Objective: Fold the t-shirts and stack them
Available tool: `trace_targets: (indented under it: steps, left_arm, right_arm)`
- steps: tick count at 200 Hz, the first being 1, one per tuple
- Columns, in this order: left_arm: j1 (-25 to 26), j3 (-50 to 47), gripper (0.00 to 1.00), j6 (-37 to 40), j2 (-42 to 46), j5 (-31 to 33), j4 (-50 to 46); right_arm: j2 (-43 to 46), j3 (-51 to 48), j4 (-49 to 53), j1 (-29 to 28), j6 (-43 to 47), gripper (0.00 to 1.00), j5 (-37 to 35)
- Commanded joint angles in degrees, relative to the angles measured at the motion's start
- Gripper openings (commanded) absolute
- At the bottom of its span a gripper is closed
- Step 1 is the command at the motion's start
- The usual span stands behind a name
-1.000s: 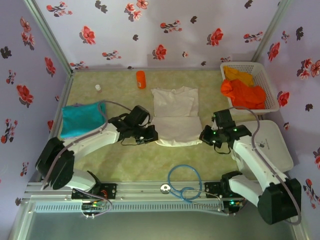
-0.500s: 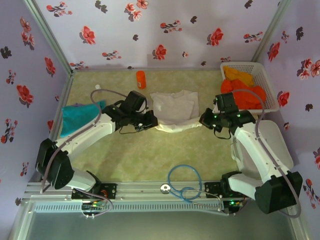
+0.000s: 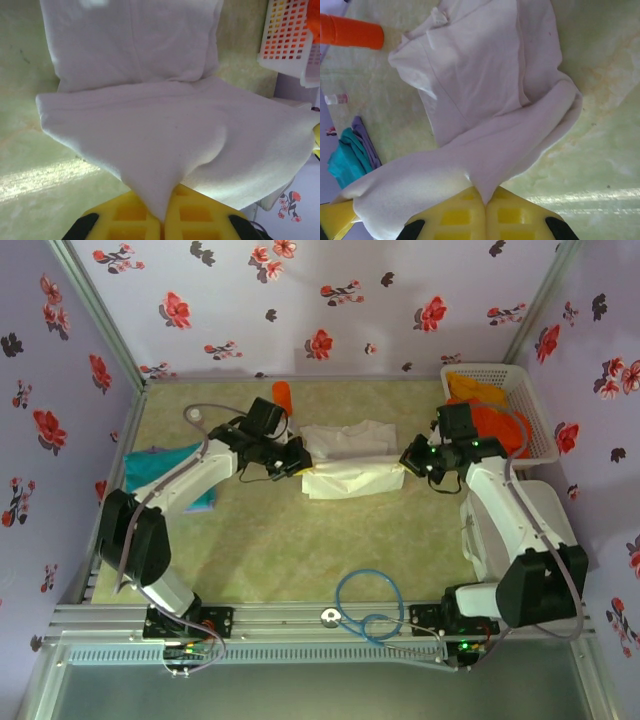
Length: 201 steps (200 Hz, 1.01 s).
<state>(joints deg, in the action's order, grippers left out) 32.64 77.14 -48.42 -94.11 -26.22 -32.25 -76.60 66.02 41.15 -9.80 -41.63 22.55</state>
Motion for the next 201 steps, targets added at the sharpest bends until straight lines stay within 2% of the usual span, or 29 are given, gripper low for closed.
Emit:
trace_targets:
  steps: [1,49,155,188,201]
  left_arm:
    - [-1.48,3.58,0.00,3.21,-2.27,-2.30,-1.75]
    - [-3.32,10.77,0.00,7.49,-8.22,-2.66,-4.92]
    - [-8.08,21.74,0.00,14.75,-22.75,-6.99,-2.63]
    - [-8.99,24.67,0.04,15.52,-25.95,-7.29,-2.58]
    - [-9.41,25.59,0.11,15.60,-27.34,-7.70,-2.06]
  right_arm:
    - [-2.12,3.26,-3.16,1.47,-1.29,0.00,3.33]
    - [-8.54,8.16,-3.84,2.81,-0.12,0.00,4.08]
    - [-22.98,16.92,-9.24,4.68,0.99,0.00,6.29]
    - [-27.39,18.91,-11.47,5.22,1.61,0.00,7.25]
    - [-29.03,19.25,-12.84,5.39,1.54,0.01,7.86]
